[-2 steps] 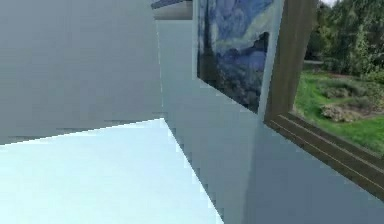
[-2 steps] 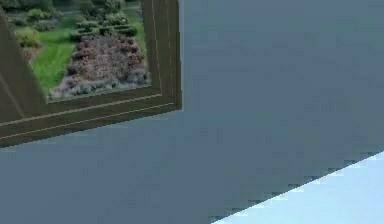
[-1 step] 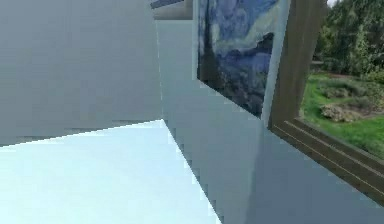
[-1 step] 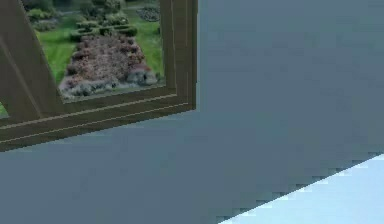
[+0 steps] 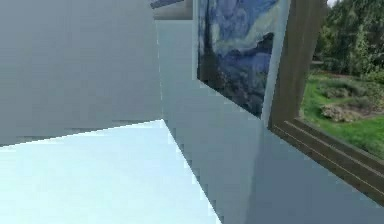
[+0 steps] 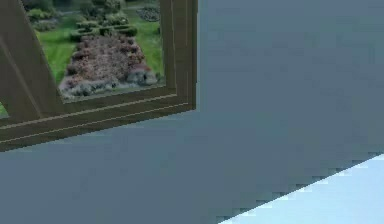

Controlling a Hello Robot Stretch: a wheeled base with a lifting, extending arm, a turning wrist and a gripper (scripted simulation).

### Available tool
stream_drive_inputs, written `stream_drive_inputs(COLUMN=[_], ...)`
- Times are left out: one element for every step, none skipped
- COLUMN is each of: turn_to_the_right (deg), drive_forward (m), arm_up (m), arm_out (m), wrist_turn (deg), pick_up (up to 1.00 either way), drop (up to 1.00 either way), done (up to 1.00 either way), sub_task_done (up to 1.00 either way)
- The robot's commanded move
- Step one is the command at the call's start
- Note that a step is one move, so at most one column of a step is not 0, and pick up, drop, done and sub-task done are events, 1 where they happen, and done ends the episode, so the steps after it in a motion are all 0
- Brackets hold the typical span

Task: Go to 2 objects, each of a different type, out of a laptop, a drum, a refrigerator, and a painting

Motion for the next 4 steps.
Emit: stream_drive_inputs(turn_to_the_right=[-45.0, -27.0, 0.0, 0.0], drive_forward=[0.00, 0.00, 1.00, 0.80], arm_up=[0.00, 0.00, 0.00, 0.00], arm_out=[0.00, 0.00, 0.00, 0.00], wrist_turn=[0.0, 0.0, 0.0, 0.0], pick_up=[0.00, 0.00, 0.00, 0.00], drop=[0.00, 0.00, 0.00, 0.00], done=[0.00, 0.00, 0.00, 0.00], sub_task_done=[0.00, 0.00, 0.00, 0.00])
